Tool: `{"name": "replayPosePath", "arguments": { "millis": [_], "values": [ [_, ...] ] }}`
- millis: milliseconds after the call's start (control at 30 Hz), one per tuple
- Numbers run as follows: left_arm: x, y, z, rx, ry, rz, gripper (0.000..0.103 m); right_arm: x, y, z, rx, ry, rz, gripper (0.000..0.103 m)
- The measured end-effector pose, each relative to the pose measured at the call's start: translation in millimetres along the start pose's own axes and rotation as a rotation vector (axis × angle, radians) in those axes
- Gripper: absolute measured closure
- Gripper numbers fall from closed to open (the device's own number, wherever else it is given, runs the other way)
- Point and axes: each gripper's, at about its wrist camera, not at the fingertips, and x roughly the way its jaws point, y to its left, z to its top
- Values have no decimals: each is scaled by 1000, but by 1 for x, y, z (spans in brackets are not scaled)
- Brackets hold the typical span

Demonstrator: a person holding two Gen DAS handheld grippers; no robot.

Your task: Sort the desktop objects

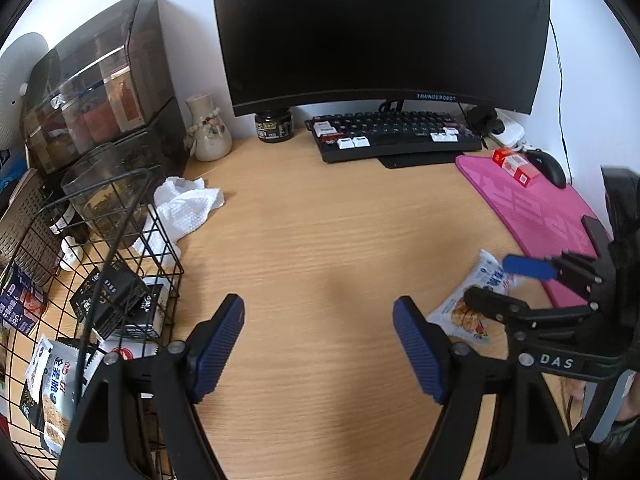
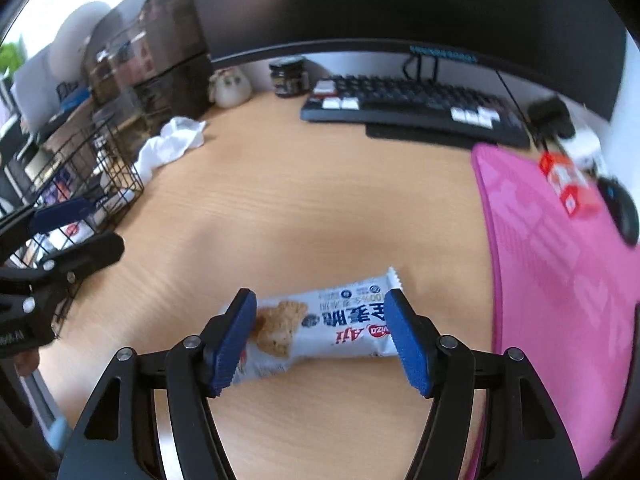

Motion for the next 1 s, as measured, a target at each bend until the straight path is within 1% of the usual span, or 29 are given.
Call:
{"name": "replayPosePath", "arguments": {
  "millis": [133, 267, 333, 367, 433, 500, 533, 633, 700, 767, 833, 933, 1000],
  "values": [
    [5, 2, -1, -3, 12, -1, 24, 8, -6, 4, 41, 8, -9, 38],
    [5, 0, -2, 2, 12, -9, 24, 28, -1, 24, 25, 18, 56, 38],
    [8, 0, -2, 2, 18, -13, 24, 31, 5, 37, 0, 1, 83, 38],
    [10, 0, -2, 1, 25, -25, 24, 28, 6, 43, -6, -13, 81, 38],
    [17, -2, 1, 1, 40, -53, 24, 16, 4, 51, -7, -40, 54, 38],
    [26, -9, 1, 18, 57, -49, 24, 3, -1, 52, -25, -42, 28, 37],
    [31, -13, 0, 32, 67, -47, 23, -2, -6, 49, -37, -35, -1, 37],
    [45, -31, -6, 69, 106, -42, 23, -8, -23, 30, -79, 6, -130, 37],
    [50, -43, -9, 96, 119, -49, 23, -7, -33, 15, -91, 40, -175, 37],
    [53, -54, -11, 118, 130, -63, 23, -4, -40, 7, -79, 55, -183, 37],
    [54, -63, -13, 134, 136, -77, 23, 1, -41, 4, -68, 60, -165, 38],
    [54, -72, -15, 154, 144, -106, 24, 7, -34, 4, -87, 57, -126, 38],
    [53, -70, -15, 155, 145, -97, 24, 6, -28, 7, -99, 41, -135, 38]
  ]
}}
